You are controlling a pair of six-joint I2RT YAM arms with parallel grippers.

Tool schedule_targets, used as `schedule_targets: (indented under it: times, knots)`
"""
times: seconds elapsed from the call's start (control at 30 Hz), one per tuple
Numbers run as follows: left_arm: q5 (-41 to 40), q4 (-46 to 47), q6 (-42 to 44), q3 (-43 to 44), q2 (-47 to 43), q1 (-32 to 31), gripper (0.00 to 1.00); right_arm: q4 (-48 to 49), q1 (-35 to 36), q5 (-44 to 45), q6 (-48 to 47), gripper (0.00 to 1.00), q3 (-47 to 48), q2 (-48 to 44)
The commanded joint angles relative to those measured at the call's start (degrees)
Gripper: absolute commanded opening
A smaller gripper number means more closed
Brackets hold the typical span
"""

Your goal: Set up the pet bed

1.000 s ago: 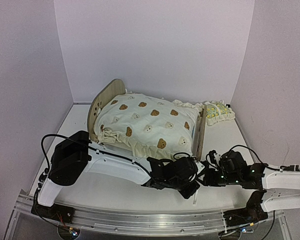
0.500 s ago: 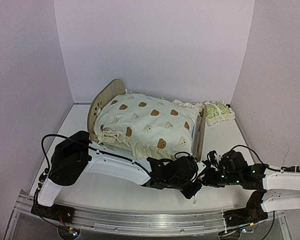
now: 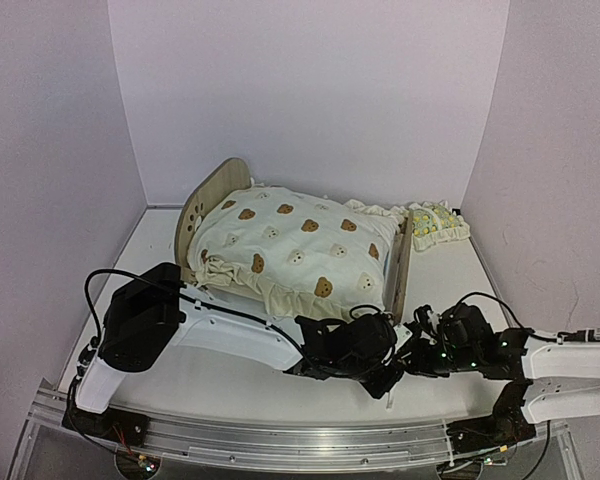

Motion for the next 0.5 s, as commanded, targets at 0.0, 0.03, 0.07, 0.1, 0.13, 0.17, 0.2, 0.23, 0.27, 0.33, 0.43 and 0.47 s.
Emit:
schedule_targets:
  times: [0.0,0.03,0.07,0.1,0.13,0.17,0.2,0.23,0.27,0.33,0.43,0.47]
  knots:
    - [0.85,2.65,-0.14,2.89,0.23,0.20,0.00,0.98,0.19,0.45,-0.51,0.30,-0.91,0.65]
    - [0.93,2.69,-0.15,2.86,0.18,0.16,0.00,1.01,0.21,0.69,-0.53,0.30,-0.96,0.72]
    - [1.04,2.80,-0.21,2.73,0.11,0.17,0.00,1.11,0.20,0.80,-0.59,0.30,-0.97,0.77]
    - [1.13,2.92,-0.22,2.63,0.06,0.21,0.00,1.17,0.19,0.83,-0.63,0.30,-0.98,0.86]
    - [1.16,3.02,-0.23,2.55,0.08,0.18,0.00,1.24,0.22,0.84,-0.68,0.30,-0.98,0.93]
    - [1.27,3.03,-0.22,2.57,0.15,0.17,0.00,1.37,0.23,0.84,-0.76,0.30,-0.97,1.04]
    - [1.28,2.99,-0.23,2.56,0.18,0.17,0.00,1.51,0.22,0.84,-0.83,0.30,-0.93,1.20]
    - [1.30,2.98,-0.23,2.55,0.25,0.21,0.00,1.75,0.23,0.84,-0.84,0.30,-0.91,1.46]
    - [1.32,2.93,-0.23,2.54,0.31,0.23,0.00,1.98,0.21,0.84,-0.85,0.31,-0.89,1.73]
    - [1.19,2.68,-0.23,2.54,0.44,0.22,0.00,2.41,0.21,0.84,-0.88,0.34,-0.89,2.14]
    - [0.65,2.18,-0.25,2.47,0.71,0.20,0.00,2.64,0.19,0.80,-0.72,0.36,-0.89,2.16]
    - [0.49,2.09,-0.29,2.36,0.81,0.20,0.00,2.65,0.21,0.75,-0.73,0.35,-0.89,1.97]
